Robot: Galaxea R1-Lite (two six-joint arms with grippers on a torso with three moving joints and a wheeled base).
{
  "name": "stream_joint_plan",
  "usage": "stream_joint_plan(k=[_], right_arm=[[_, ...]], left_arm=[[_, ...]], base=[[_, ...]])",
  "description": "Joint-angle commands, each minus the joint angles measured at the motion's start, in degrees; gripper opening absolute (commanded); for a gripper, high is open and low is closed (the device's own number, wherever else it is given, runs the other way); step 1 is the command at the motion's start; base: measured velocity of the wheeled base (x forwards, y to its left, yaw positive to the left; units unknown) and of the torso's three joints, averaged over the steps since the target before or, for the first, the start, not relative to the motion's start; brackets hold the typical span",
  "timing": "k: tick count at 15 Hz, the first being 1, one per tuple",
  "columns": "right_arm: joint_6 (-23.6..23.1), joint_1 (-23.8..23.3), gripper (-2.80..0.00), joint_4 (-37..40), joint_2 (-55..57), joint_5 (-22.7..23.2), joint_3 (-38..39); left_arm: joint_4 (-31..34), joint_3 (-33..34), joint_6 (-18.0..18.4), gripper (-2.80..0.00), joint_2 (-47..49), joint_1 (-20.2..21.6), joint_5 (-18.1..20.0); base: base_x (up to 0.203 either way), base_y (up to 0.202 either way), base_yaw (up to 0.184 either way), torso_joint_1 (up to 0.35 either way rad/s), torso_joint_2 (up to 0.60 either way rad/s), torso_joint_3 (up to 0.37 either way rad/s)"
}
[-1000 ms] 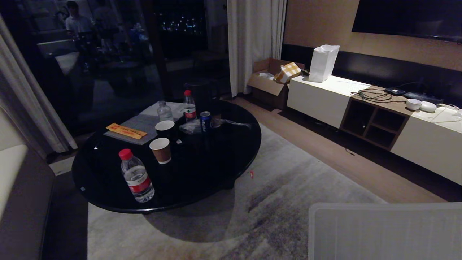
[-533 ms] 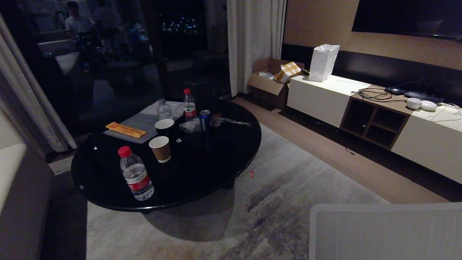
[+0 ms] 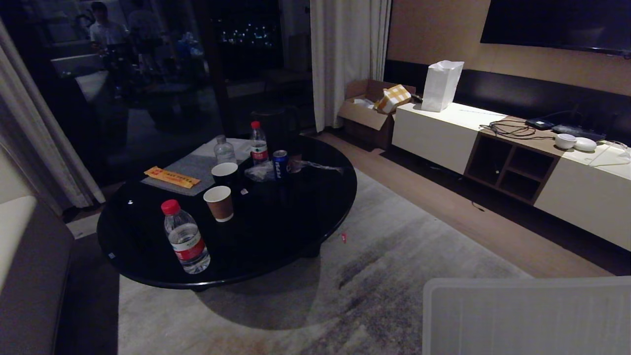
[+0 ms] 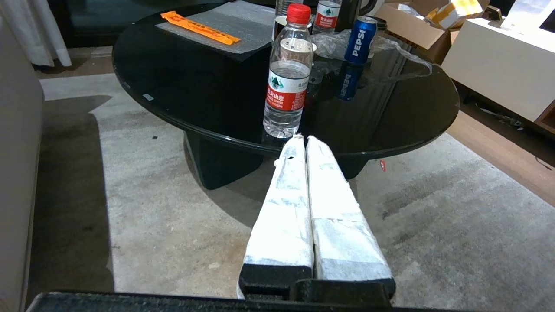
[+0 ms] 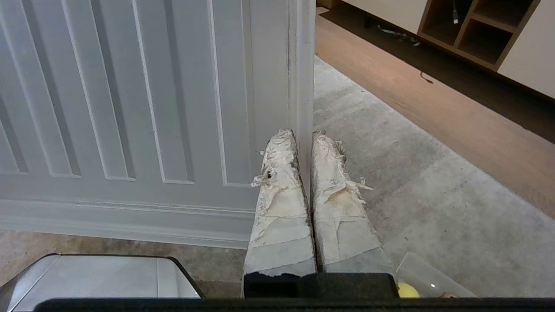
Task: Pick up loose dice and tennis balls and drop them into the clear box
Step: Close the lid
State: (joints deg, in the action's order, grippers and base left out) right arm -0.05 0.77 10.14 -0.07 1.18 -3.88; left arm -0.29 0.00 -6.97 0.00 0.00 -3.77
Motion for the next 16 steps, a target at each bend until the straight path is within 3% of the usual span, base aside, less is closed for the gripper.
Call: stream_joint_plan(k=[1,16], right_arm=[[0.0,0.0,-2.80,0.1,0.1,0.0,0.0],[0.0,0.0,-2.80,0.1,0.1,0.0,0.0]], left_arm=[[-0.1,0.1,-0.1,-2.80,0.1,0.0,0.0],[-0.1,0.1,-0.1,-2.80,0.1,0.0,-0.1]], base=[[0.000,0.000,0.000,0.000,0.00,0.000],[0.000,0.000,0.000,0.000,0.00,0.000]])
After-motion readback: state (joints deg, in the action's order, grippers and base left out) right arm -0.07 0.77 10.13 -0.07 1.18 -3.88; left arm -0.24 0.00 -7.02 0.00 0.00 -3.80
